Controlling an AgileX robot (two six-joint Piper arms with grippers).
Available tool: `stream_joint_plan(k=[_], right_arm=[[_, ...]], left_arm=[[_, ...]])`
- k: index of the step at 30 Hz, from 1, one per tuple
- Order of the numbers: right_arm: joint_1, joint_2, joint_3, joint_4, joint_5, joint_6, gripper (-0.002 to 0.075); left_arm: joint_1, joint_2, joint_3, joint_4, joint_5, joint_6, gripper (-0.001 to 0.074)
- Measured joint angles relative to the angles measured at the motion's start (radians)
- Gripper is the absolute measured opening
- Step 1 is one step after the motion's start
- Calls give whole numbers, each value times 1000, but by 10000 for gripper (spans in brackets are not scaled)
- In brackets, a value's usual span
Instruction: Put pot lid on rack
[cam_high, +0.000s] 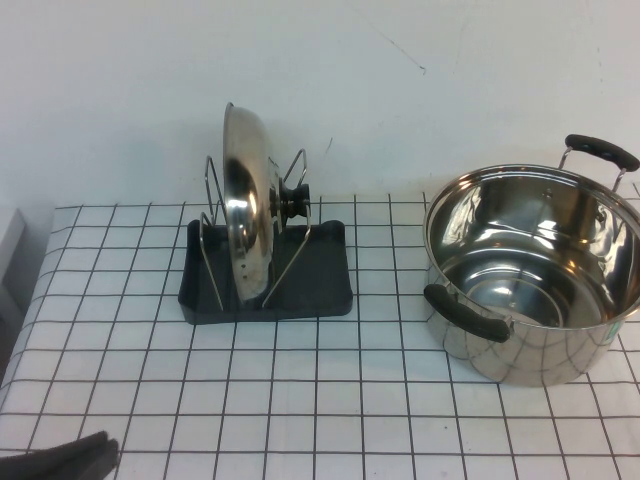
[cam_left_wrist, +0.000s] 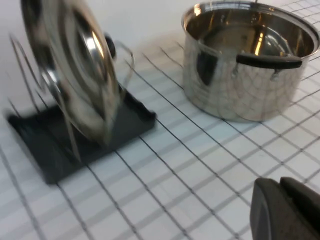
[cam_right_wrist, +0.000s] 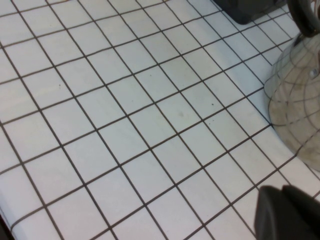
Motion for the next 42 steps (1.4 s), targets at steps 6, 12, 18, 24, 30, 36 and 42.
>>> stream_joint_plan(k=[6,12,18,24,30,36,42], right_arm=[[0,0,0,0,0,0,-1],[0,0,0,1,0,0,-1],[0,0,0,1,0,0,-1],[0,0,0,1,0,0,-1],[0,0,1,1,0,0,-1],[0,0,1,2,0,0,-1],[0,0,1,2,0,0,-1]], left_arm=[[76,-201,2,129,30,188,-1],[169,-329,91,189,-70,213,-1],[180,-352,238,155,-265,215,-1],[180,-371,375,115,-431,32,-1],[180,-373,418,462,-432,-413,-1],[182,-373,420,667,-345,-614,-1],[229,-373,418,682,-279,-657,-1]])
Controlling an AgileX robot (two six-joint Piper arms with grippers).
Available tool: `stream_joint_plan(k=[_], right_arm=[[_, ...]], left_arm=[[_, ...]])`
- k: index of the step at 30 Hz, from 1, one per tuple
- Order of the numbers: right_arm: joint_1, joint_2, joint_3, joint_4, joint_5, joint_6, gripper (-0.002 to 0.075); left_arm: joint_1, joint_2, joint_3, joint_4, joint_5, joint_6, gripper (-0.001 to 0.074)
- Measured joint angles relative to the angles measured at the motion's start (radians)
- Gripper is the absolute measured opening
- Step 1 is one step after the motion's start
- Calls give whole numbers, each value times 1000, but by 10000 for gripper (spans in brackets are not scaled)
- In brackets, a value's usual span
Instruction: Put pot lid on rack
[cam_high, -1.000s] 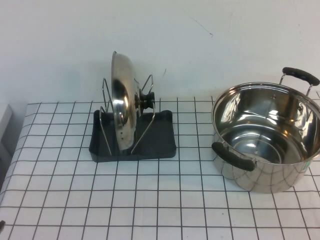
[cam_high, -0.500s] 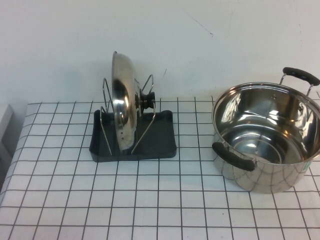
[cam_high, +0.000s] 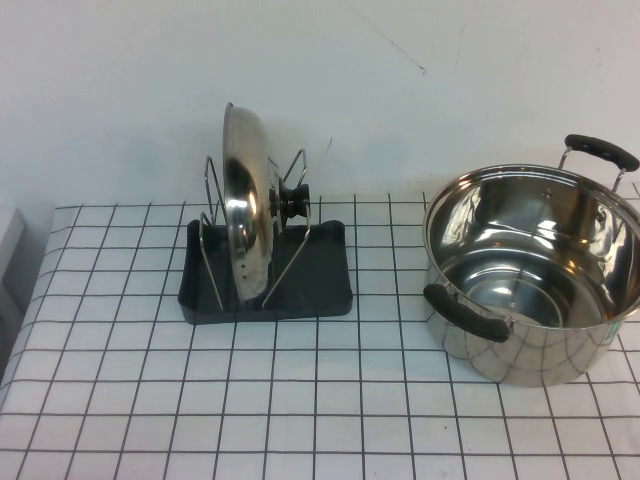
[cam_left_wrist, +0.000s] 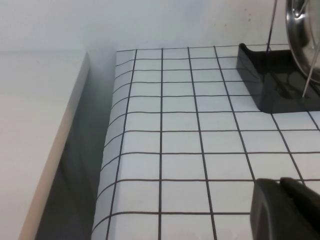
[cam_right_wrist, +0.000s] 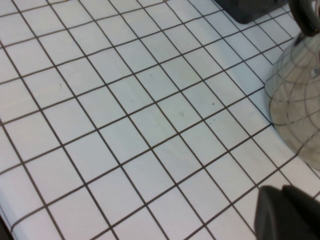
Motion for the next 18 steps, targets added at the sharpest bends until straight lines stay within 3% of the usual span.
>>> stream_joint_plan(k=[18], right_arm=[[0,0,0,2,0,0,-1]], left_arm=[[2,0,-2,7,14,-16,-1]])
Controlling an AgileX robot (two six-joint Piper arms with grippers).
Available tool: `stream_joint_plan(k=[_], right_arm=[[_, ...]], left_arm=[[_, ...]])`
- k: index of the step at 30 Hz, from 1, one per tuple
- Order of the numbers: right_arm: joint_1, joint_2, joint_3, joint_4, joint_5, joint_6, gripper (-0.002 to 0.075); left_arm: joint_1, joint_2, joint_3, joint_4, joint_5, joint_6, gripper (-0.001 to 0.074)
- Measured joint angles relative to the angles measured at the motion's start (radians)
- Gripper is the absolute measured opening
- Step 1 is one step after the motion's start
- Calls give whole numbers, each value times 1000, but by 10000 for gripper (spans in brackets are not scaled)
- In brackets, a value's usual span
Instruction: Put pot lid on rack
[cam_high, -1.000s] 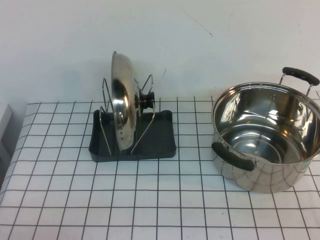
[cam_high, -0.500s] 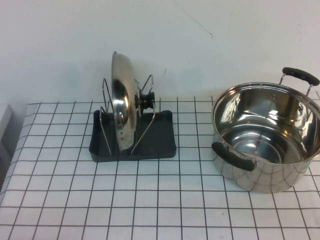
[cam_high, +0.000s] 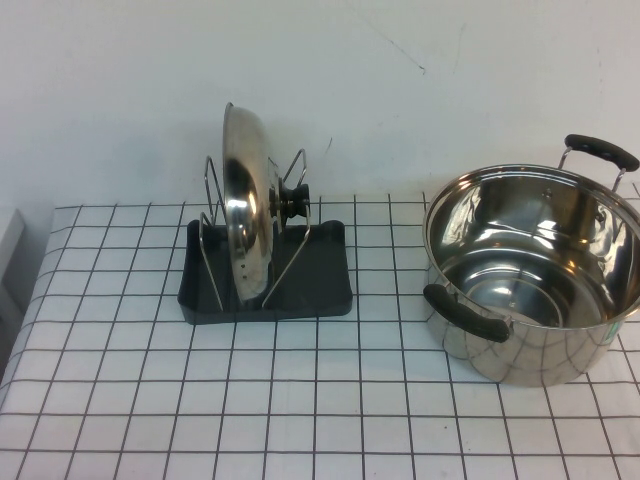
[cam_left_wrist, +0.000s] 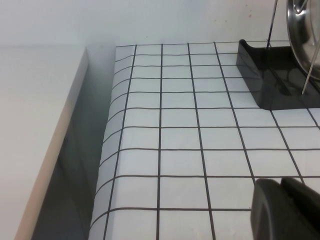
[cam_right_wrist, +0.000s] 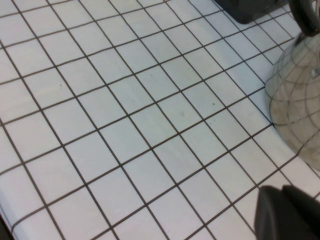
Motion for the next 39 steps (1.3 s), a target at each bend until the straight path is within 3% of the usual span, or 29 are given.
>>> stream_joint_plan(k=[14,19,33,39], right_arm=[[0,0,0,-6,0,0,-1],[-19,-9,0,-135,0,-37,-1],[-568,-275,0,-184,15,-53,-1],[-618,-345,101,-186,-108,-38,-1]], left_arm=[[0,0,-1,2,4,-1,-1],[0,0,-1,2,5,-1,-1],[0,0,-1,2,5,-2,-1],[0,0,-1,2,5,-6,-1]])
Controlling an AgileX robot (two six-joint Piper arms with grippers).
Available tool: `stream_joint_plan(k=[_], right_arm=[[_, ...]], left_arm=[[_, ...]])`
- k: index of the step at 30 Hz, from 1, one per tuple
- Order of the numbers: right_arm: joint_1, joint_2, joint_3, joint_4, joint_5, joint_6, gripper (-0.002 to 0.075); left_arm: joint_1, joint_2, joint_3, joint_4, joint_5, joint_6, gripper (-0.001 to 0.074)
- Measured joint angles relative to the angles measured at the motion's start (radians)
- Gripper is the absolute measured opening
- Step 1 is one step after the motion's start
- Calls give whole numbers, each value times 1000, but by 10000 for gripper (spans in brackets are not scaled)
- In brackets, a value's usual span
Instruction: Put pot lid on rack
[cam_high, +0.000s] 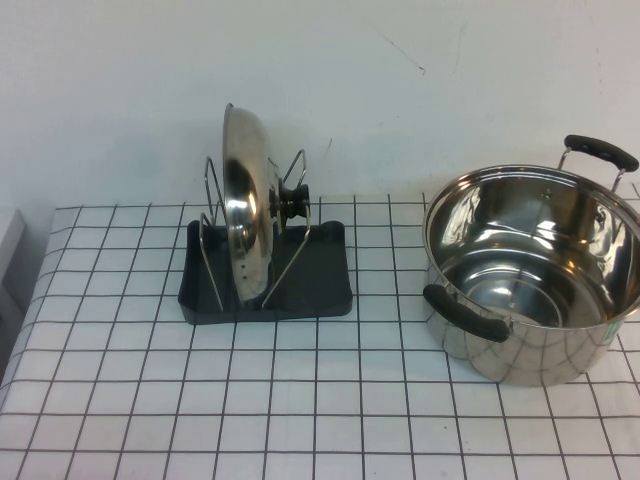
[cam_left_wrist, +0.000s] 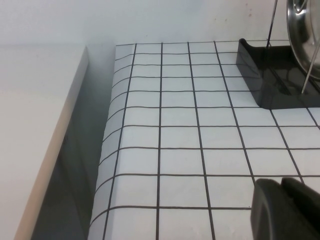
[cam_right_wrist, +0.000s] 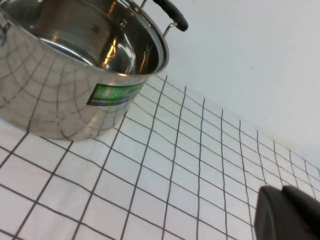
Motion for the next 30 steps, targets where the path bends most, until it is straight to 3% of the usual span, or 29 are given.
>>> stream_joint_plan(k=[10,18,30], right_arm=[[0,-4,282,6,-170,8,-1],[3,-4,301,45,-236,23,-2],[3,-4,301,49,-237,360,-1]], left_arm=[[0,0,0,0,2,0,-1],[0,0,0,0,2,0,-2],[0,0,0,0,2,2,-2]])
